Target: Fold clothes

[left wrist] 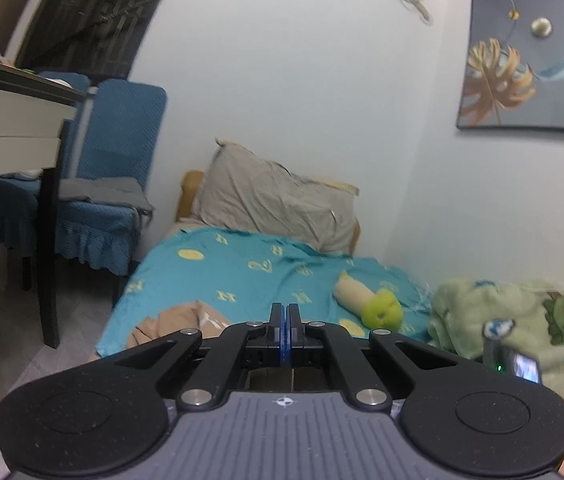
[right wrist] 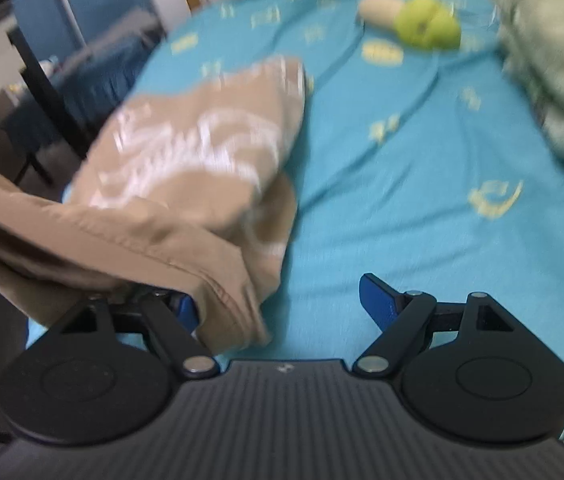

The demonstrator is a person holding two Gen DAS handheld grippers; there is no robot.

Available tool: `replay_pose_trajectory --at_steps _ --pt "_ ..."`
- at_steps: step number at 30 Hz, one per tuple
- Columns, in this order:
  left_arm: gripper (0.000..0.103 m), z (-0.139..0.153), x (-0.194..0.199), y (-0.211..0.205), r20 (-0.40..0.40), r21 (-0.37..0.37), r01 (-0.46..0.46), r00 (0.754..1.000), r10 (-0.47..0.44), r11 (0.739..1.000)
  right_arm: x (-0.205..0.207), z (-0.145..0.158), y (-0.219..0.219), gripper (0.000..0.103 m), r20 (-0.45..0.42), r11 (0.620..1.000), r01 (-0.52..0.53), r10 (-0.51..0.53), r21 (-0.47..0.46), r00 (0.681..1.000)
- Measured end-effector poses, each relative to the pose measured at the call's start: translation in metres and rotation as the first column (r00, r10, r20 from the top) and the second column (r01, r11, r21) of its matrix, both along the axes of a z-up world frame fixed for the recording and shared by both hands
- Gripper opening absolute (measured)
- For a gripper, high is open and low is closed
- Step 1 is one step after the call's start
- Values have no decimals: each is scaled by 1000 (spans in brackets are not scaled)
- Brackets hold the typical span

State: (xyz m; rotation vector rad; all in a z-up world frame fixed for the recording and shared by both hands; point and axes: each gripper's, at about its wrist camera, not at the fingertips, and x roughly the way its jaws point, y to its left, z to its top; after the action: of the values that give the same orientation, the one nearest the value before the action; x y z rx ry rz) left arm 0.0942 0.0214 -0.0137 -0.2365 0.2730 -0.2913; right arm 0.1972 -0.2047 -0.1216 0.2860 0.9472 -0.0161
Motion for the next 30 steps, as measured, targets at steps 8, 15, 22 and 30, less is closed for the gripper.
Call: replay_pose_trajectory --at_steps 8,15,22,30 --pt "0 20 -14 20 117 -92 -63 990 74 994 -45 60 -38 81 363 938 342 -301 -53 882" --pt "1 5 8 -2 -51 14 87 995 -86 996 -42 62 -53 82 346 949 316 -293 -13 891" --pt "21 -56 7 -85 -216 407 397 917 -336 823 -32 45 -69 82 198 941 317 -335 118 921" --pt "54 -138 14 -129 -263 750 396 914 -310 530 -33 38 -94 82 132 900 366 -403 238 906"
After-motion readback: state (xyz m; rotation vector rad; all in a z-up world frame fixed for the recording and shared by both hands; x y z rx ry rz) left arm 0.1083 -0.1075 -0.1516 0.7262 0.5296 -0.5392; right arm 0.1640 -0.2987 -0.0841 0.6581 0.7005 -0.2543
